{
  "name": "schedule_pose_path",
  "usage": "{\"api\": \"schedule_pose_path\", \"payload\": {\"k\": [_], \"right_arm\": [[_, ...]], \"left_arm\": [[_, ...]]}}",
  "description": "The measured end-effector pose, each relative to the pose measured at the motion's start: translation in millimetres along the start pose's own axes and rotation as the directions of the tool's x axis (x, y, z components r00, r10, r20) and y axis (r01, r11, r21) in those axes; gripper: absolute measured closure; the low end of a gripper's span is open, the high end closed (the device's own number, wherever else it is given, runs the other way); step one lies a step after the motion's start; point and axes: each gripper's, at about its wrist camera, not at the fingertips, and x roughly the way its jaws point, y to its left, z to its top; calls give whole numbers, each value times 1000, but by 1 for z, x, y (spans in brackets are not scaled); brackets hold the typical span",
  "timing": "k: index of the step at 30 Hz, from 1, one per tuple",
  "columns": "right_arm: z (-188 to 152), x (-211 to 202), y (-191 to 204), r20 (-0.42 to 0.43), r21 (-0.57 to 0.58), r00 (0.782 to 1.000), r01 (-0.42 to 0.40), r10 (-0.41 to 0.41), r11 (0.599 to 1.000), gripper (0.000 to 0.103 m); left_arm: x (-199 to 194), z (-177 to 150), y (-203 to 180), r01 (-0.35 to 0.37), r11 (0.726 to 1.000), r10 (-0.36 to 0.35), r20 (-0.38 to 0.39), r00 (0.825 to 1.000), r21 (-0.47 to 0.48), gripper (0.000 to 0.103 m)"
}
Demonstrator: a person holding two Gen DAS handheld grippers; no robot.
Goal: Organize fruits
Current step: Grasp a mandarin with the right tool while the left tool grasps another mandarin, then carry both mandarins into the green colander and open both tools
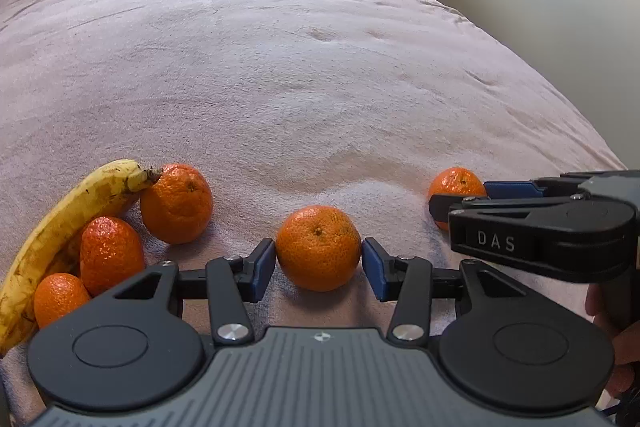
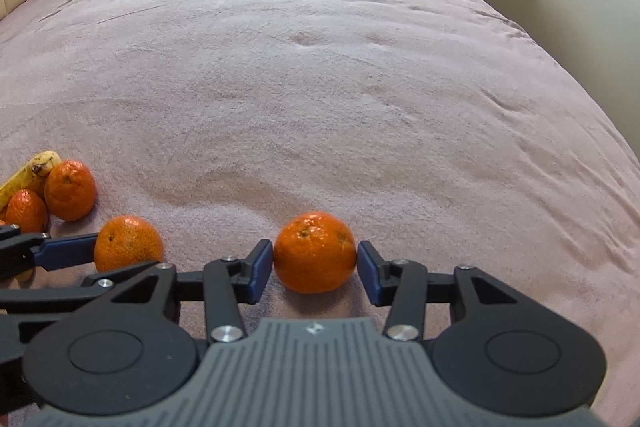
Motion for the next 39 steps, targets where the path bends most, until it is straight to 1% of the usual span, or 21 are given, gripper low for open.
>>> {"api": "schedule_pose_path", "payload": {"k": [4,7,12,15,20,25,32,37,39], "right_arm": [[2,-4,0,1,19,1000,-15,15,1000,61],[6,-10,1,13,31,999,-46,45,998,61],[11,-23,13,36,15,996,-82,81,997,61],[14,-32,18,43,23,992,-120,119,992,61],[20,-54,30,94,1,981,-171,170,985,61],[22,-73,41,128,-18,964,-234,234,972,61],[20,-99,64,157,-66,931,-324,330,944,61],[18,-112,84,162,-114,898,-394,408,912,61],[16,-116,90,163,-135,881,-427,445,894,61]], "left_arm": [[-5,-1,-2,-17,1000,17,1,1000,24,51],[-12,0,-1,-35,999,35,-1,999,23,51],[-37,6,-2,-58,998,58,5,998,24,51],[-54,8,-4,-75,997,75,8,997,29,51],[-84,11,-10,-109,993,108,12,994,54,51],[-111,11,-9,-142,988,141,25,990,56,51],[-144,6,3,-194,980,191,46,980,47,51],[-165,0,22,-244,970,243,53,968,8,51],[-171,-2,31,-267,964,267,52,962,-8,51]]}}
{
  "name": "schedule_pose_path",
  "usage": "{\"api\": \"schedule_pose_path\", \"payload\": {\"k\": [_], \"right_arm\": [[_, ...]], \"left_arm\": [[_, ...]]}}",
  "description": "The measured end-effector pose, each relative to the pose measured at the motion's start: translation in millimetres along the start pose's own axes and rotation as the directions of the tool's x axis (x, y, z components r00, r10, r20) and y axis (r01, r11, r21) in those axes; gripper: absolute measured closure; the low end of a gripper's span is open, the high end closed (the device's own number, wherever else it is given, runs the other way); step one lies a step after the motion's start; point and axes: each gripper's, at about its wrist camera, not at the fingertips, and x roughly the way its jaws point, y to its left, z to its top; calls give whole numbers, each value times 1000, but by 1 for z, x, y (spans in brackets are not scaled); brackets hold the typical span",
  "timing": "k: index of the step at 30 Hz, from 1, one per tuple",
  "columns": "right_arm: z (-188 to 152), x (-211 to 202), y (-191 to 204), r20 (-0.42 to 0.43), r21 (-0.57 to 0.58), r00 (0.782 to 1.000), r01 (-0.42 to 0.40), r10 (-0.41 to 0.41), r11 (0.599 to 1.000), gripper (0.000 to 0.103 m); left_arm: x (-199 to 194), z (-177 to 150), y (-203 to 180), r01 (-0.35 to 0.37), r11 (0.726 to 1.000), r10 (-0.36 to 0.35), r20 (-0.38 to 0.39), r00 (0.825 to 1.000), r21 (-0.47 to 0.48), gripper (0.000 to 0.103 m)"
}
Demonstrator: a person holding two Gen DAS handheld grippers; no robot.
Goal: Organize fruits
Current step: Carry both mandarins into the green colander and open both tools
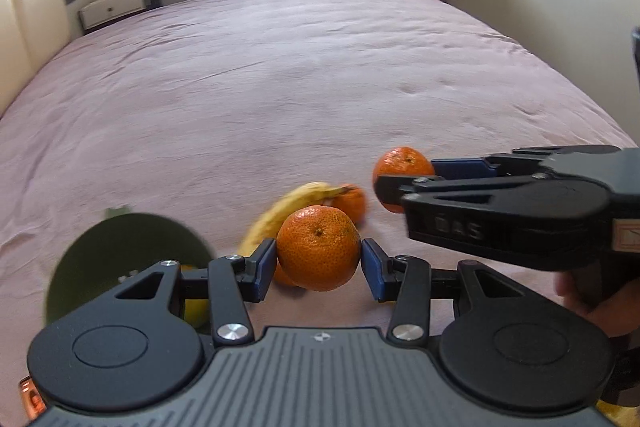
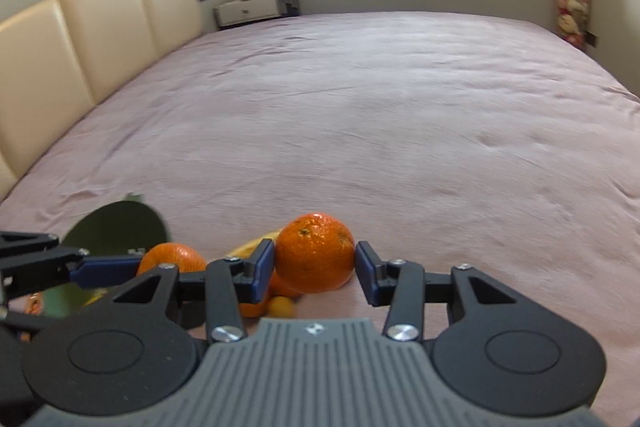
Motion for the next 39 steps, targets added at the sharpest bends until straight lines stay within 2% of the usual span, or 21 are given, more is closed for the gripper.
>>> {"api": "schedule_pose_path", "payload": {"k": [7,12,15,22,27,31,36,39], "right_arm": [[0,-10,36,23,-117,993,-115,119,986,61],[7,-5,60,-4,-178,989,-147,149,973,61],[13,4,74,-34,-222,986,-169,166,960,61],[18,32,124,-119,-387,971,-238,208,891,61],[17,64,152,-202,-477,958,-277,203,834,61],[9,89,169,-309,-518,934,-323,179,792,61],[2,109,180,-452,-506,881,-382,140,773,61],[-2,116,183,-504,-504,854,-411,128,760,61]], "left_arm": [[-9,-6,37,-56,998,55,-18,998,-37,51],[-13,-12,69,-111,992,109,-40,993,-63,51],[-12,-15,92,-142,983,135,-64,989,-113,51],[-13,-23,147,-138,946,114,-97,989,-295,51],[-9,-24,163,-158,930,124,-121,985,-331,51],[1,-27,172,-169,919,114,-169,979,-356,51],[14,-31,179,-187,913,117,-206,972,-364,51],[22,-31,181,-180,909,103,-216,971,-375,51]]}}
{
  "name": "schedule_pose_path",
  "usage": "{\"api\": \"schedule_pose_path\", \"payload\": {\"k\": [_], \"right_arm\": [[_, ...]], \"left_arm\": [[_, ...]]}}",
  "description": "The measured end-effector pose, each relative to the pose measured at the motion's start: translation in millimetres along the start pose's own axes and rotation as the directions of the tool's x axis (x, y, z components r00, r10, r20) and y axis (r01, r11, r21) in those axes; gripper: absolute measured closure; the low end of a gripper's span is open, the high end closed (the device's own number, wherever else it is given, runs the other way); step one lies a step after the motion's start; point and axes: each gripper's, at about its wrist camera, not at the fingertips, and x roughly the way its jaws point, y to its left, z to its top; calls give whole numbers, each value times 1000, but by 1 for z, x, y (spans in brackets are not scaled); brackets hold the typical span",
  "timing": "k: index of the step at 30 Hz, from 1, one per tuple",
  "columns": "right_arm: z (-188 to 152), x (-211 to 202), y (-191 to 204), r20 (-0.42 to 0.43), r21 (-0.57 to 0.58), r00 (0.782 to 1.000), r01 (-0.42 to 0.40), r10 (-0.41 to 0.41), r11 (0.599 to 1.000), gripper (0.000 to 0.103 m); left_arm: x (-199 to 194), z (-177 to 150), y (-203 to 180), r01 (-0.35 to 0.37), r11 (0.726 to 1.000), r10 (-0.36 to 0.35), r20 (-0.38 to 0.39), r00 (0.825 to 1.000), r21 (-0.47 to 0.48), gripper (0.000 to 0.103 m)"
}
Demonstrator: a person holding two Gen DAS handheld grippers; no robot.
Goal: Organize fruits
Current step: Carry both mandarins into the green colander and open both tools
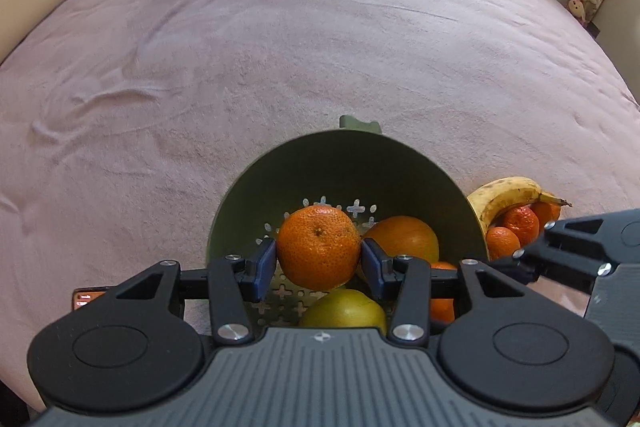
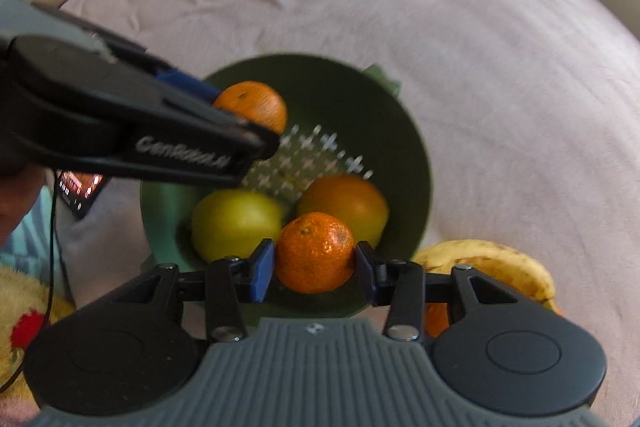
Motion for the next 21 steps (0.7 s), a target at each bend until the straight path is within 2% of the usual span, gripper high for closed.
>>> {"api": "schedule_pose_path", "payload": {"k": [9,21], "right_arm": [[9,23,1,-125,-23,992,-36,32,999,61],[7,42,-1,-172,-10,984,-57,55,998,61]], "left_arm": [[21,-3,-4,-32,999,33,-42,999,22,51],[35,-8,-5,-42,999,45,-93,995,35,51]]}}
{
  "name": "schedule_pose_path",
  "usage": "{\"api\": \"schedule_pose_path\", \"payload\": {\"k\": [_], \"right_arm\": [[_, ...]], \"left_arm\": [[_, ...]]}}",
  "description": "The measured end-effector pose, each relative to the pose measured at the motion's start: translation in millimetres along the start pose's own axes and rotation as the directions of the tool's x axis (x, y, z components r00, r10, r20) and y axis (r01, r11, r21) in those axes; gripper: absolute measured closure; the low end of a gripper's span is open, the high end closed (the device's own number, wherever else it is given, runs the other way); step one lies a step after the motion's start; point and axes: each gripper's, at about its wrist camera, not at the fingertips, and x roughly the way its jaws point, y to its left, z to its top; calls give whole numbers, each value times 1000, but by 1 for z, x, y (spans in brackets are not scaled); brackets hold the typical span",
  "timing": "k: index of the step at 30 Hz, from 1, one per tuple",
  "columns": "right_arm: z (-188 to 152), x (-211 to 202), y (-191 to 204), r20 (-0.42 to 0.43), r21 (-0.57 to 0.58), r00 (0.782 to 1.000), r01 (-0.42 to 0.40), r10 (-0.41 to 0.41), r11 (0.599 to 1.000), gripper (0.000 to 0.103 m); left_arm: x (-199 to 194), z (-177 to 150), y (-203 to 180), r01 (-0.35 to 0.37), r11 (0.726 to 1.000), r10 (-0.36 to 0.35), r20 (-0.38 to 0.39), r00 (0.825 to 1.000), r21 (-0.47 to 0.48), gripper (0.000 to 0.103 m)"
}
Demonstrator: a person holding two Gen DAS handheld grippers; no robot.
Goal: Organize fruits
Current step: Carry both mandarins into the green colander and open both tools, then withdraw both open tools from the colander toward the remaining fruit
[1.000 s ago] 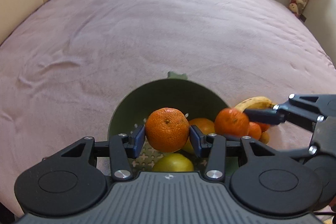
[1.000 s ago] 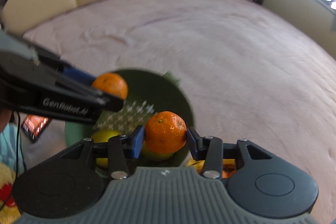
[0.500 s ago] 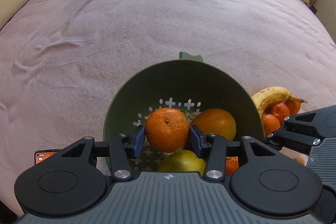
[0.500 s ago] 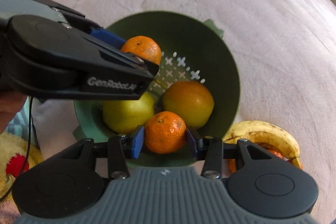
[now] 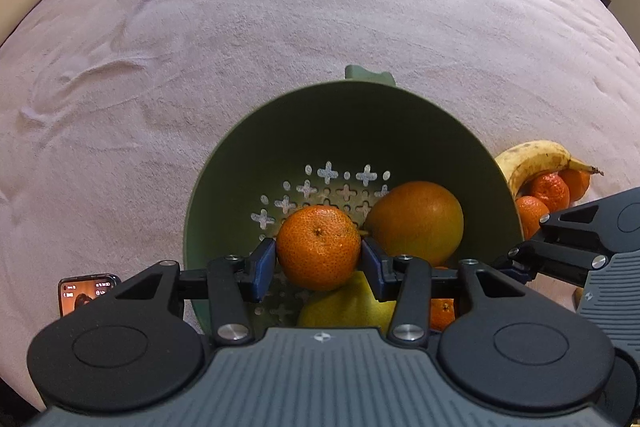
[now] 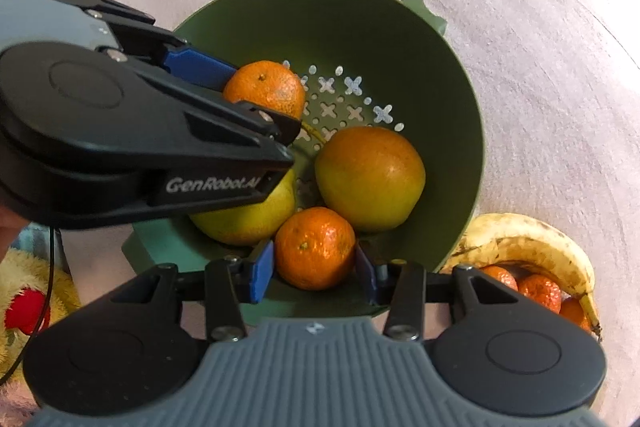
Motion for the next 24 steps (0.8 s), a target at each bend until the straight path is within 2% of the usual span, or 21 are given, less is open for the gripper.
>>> {"api": "schedule_pose_path", "payload": {"k": [11,14,18,19,24], "right_arm": [[-2,-5,1,5,-2,1000,8,-8,1000,58],[-4,-9,0,14,6,1000,3,-3,1000,54],[-7,-18,-1,39,20,999,-8,8,1000,51],[-8,-21,0,47,21,999,-9,8,1000,48],[-14,-44,3,108,18,994,20,-22,1000,44]], "left_arm": [[2,1,3,-43,999,43,2,999,-11,50],[1,1,2,-46,999,46,3,999,-4,44],[-3,2,-1,-60,998,60,7,998,13,42],[-4,2,-2,-64,998,64,10,998,15,41],[-14,2,-5,-73,997,72,31,997,28,39]]}}
